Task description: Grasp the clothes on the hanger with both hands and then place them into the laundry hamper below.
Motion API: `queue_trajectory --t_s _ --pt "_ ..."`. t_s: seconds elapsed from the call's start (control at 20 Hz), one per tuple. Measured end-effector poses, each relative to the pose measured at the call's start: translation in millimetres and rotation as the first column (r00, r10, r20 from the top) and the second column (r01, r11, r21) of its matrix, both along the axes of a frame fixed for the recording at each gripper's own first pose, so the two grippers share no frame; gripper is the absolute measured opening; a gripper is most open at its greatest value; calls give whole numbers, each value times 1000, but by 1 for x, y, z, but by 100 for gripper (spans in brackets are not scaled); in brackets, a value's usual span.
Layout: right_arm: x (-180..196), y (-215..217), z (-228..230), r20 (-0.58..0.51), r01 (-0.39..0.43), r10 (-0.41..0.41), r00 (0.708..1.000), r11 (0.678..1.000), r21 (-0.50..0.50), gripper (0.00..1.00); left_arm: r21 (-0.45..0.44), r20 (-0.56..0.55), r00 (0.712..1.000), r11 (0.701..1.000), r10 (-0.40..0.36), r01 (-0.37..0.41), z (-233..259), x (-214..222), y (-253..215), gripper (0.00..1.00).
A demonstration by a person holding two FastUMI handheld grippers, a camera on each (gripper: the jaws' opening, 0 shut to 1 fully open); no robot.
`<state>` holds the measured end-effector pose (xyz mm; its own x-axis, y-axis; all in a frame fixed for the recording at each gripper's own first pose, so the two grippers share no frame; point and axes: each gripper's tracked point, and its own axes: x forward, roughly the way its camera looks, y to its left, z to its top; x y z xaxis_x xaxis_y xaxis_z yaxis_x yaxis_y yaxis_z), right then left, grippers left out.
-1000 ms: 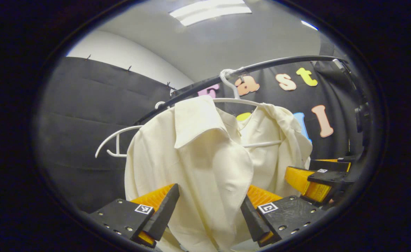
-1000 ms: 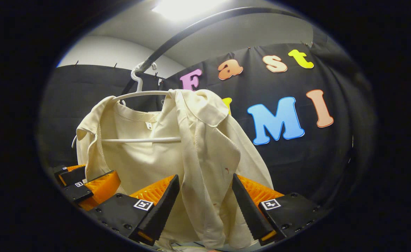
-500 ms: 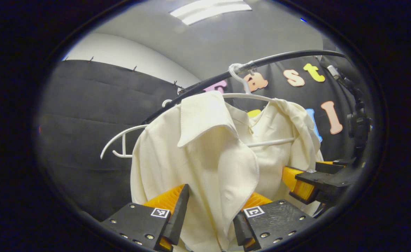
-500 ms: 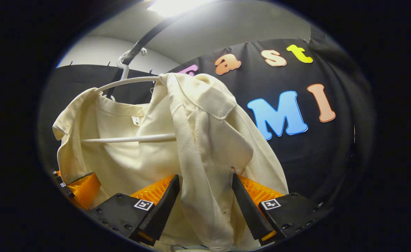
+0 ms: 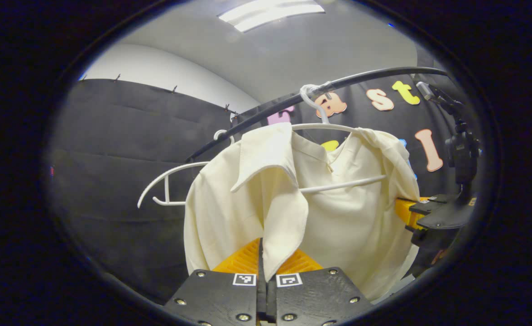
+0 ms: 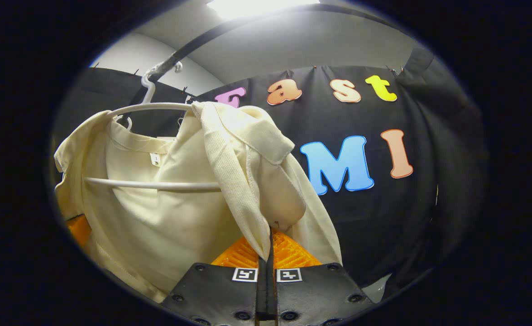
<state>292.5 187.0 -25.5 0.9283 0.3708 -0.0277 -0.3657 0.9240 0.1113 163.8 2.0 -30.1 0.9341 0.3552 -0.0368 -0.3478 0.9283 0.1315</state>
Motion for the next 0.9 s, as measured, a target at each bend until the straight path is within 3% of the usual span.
queue_trajectory --t_s 0.45,0.9 --pt "4 -50 66 239 115 -103 965 993 -33 1 182 120 991 980 63 -84 69 -37 27 1" --pt "37 -88 101 311 224 -217 925 974 14 1 211 223 966 961 130 -178 125 -50 71 2"
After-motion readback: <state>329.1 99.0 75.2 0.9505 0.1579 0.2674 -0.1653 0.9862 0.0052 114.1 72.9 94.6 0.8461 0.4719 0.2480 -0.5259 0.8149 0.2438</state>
